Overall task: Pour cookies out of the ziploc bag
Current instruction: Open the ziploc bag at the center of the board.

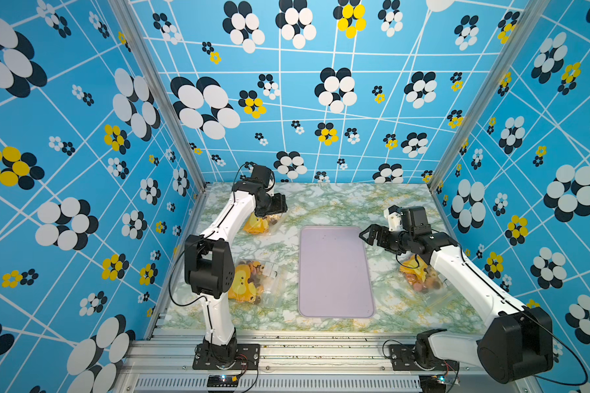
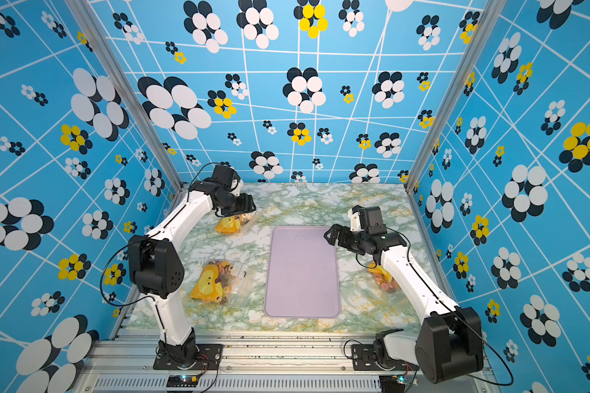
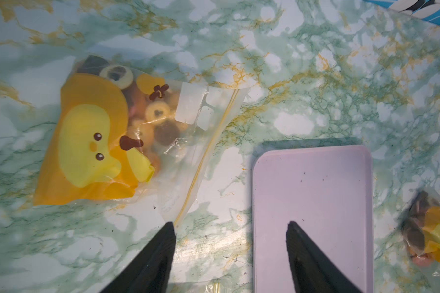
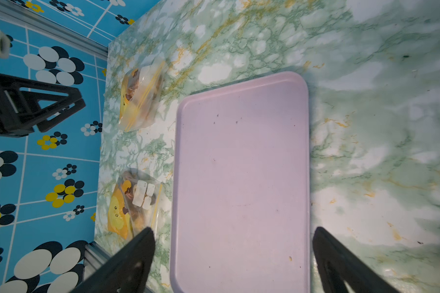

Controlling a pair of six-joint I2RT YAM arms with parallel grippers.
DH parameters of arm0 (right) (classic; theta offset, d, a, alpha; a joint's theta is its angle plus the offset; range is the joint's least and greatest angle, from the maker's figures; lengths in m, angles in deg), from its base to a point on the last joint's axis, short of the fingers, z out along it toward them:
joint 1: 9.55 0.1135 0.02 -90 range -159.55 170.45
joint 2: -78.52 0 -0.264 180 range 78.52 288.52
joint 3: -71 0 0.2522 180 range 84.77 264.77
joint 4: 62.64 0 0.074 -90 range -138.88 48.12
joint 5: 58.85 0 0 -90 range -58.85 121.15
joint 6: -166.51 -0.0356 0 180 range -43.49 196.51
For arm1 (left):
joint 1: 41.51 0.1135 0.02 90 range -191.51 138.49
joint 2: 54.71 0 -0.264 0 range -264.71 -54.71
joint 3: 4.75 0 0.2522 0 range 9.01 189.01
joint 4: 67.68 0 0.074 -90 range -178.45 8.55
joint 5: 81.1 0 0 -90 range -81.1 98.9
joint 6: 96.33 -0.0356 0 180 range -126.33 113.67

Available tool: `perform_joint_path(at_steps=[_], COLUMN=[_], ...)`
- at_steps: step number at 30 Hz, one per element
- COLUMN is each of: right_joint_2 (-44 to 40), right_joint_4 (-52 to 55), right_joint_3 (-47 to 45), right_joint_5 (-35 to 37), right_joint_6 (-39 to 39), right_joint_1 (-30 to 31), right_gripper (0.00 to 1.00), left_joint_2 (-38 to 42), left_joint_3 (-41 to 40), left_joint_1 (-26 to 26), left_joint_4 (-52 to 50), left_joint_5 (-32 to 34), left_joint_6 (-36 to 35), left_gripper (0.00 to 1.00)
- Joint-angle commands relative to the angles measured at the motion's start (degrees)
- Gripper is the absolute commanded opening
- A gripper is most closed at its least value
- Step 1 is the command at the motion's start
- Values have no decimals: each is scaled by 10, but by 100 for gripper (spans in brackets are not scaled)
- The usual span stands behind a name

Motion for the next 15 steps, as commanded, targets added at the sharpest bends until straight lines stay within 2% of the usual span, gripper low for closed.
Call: perform_joint_path(at_steps=[1,6,15], right_joint_2=[9,7,9], right_joint_4=[-7,-7,-13], right_joint_3=[2,-1,-12], right_joint_5=[-23,-25,-25], right_joint_6=[5,5,7], right_joint_1=[9,12,12], right_gripper=[99,99,99], left_joint_2=[-37,-96,-141], left_joint_3=[48,106,138], left_joint_1=[-8,-13,-23], left_joint_4=[-49,-85,-111], left_joint_5=[8,35,74], left_joint_6=[-30,-55,-69], left_gripper=[70,57,50])
